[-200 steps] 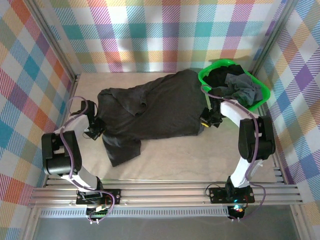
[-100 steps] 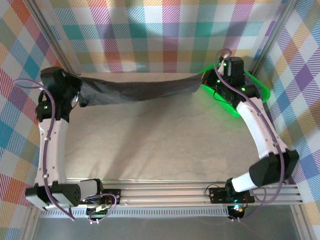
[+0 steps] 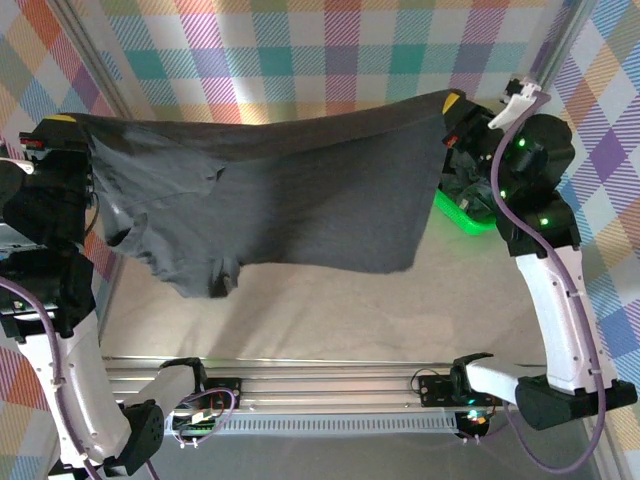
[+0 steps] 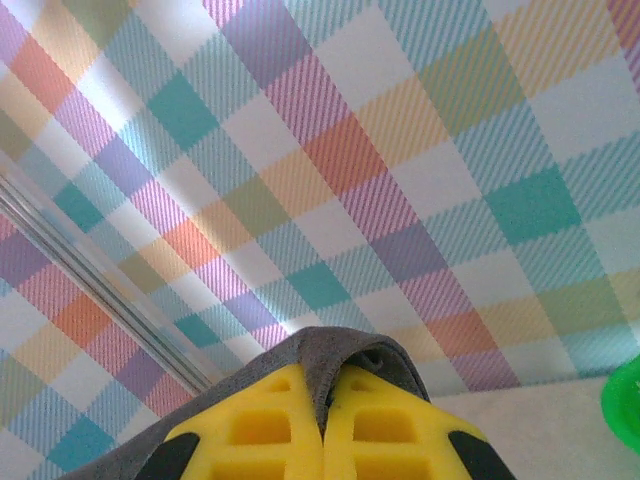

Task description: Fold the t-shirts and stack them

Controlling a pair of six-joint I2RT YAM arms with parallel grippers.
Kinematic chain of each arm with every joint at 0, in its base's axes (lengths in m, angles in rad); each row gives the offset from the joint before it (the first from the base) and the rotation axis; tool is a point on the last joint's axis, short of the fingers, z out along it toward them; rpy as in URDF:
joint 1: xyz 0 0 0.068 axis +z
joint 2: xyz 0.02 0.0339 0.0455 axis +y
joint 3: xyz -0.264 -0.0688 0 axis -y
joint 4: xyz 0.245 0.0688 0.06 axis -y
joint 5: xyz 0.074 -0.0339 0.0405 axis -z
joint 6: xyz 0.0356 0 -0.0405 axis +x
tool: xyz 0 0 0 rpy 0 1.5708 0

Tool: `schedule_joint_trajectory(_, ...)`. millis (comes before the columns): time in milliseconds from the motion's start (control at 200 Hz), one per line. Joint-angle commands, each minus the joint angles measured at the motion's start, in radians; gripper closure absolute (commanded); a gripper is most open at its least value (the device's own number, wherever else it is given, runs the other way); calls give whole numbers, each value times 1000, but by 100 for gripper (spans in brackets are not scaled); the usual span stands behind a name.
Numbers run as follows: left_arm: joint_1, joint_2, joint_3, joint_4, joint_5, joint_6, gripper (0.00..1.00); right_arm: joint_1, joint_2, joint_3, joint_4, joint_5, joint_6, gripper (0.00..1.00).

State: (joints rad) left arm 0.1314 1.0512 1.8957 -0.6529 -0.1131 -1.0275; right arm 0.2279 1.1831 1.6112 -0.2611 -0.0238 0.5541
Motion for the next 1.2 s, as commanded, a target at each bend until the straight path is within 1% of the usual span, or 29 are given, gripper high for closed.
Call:
schedule_joint_trajectory(0,-4,116,-15,-35,44,-46,100,-18,83,26,79,-36,37,100)
schedule_joint_trajectory(40,-1,156,-14,-37,75,-49,100,-18,123,51,70,-53,50,100)
schedule_joint_trajectory(115,6,241,2,-23,141,-33,100,-19,201,74,120,-100,70,100)
schedule_joint_trajectory(235,39,396,77,-6,260,-33,100,-24,352,172,149,-175,131,100)
schedule_joint_trajectory(330,64,501,178,8,334,-40,100,-24,455,282,149,-196,152,100)
schedule_joint_trajectory(415,81,581,290,-1,373,-57,100,-28,526,395,121,-191,150,100)
schedule_joint_trajectory(525,87,614,434,-19,381,-82,100,-43,577,528,81,-181,144,100)
schedule_joint_trajectory(620,89,605,538,-45,373,-108,100,-65,580,614,29,-167,143,100)
schedule_joint_trajectory(680,89,575,573,-74,358,-119,100,-80,556,628,-9,-145,143,100)
schedule_joint_trajectory(745,89,510,555,-129,328,-123,100,-96,505,600,-51,-123,144,100)
schedule_joint_trajectory(795,89,435,480,-193,297,-127,100,-106,450,534,-72,-107,145,100)
schedule_joint_trajectory(835,89,349,363,-226,263,-139,100,-111,390,450,-70,-91,145,100)
schedule_joint_trajectory(910,89,147,49,-201,224,-200,100,-111,264,235,-40,-63,144,100)
schedule_joint_trajectory(955,88,32,-182,-156,221,-241,100,-111,193,105,-33,-44,153,100)
schedule_joint_trajectory(1015,87,-79,-421,-150,245,-300,100,-111,106,-77,-23,-21,159,100)
schedule_joint_trajectory(1070,88,-141,-612,-129,277,-318,100,-111,40,-238,-9,6,146,100)
schedule_joint_trajectory(1080,88,-150,-644,-122,286,-319,99,-111,32,-264,-12,14,149,100)
schedule_joint_trajectory(1110,86,-161,-735,-99,313,-318,90,-112,13,-339,-23,37,151,100)
schedule_joint_trajectory(1140,86,-160,-818,-63,349,-311,76,-111,6,-400,-33,49,141,100)
schedule_joint_trajectory(1155,85,-153,-856,-48,367,-302,67,-111,8,-428,-36,50,131,100)
schedule_joint_trajectory(1175,85,-138,-895,-27,387,-280,59,-111,15,-459,-42,47,123,93)
schedule_joint_trajectory(1195,84,-121,-923,-34,397,-255,53,-111,28,-483,-52,39,115,84)
